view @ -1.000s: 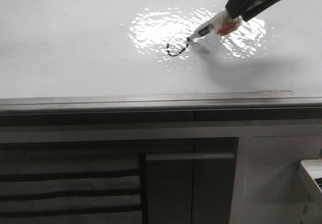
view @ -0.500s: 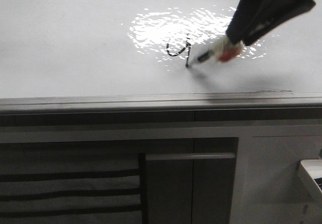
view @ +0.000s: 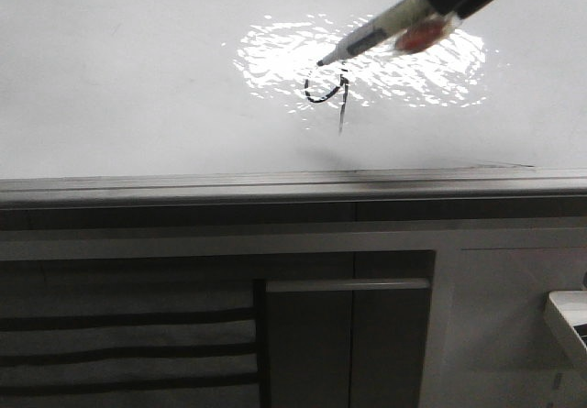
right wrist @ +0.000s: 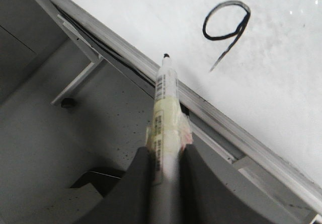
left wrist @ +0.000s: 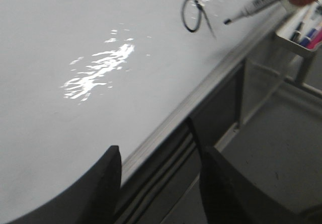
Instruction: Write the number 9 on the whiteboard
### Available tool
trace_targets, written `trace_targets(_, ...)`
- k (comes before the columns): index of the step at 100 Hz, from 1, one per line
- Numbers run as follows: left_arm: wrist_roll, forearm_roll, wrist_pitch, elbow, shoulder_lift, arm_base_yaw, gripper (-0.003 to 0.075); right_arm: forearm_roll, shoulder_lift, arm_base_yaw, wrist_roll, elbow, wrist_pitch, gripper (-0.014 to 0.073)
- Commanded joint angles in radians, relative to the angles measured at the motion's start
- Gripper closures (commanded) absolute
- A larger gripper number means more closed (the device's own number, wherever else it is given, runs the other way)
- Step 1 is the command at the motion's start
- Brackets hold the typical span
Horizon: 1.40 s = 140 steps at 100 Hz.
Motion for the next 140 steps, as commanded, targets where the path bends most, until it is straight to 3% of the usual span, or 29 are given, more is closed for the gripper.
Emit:
trace_targets(1, 0.200, -0.183, -0.014, -0.071, 0.083, -0.003, 0.0386, 0.025, -0.060, 0.004, -0.149, -0.035, 0.006, 0.0640)
trace_targets(20, 0.558, -0.421, 0.020, -0.168, 0.260, -0.023, 0.0386, 0.025, -0.101, 0.004, -0.545, -0.035, 0.171, 0.0640)
trace_targets(35, 0.712, -0.464, 0.004, -0.253, 0.376, -0.097, 0.0386, 0.042, -0.101, 0.004, -0.599, -0.035, 0.183, 0.0640)
trace_targets(61, 0.723, -0.459, -0.050, -0.365, 0.537, -0.190, 0.0386, 0.044, -0.101, 0.004, -0.601, -0.035, 0.183, 0.0640)
trace_targets(95, 0.723, -0.458, -0.099, -0.377, 0.569, -0.206, 0.0390, 0.044, -0.101, 0.004, -0.601, -0.035, 0.181, 0.0640)
trace_targets(121, 0.723, -0.458, -0.097, -0.377, 0.569, -0.206, 0.0584, 0.065, -0.101, 0.004, -0.601, -0.035, 0.181, 0.0640)
trace_targets(140, 0.723, -0.458, -0.100, -0.377, 0.569, -0.206, 0.0668, 0.079, -0.101, 0.004, -0.601, -0.035, 0.180, 0.0640)
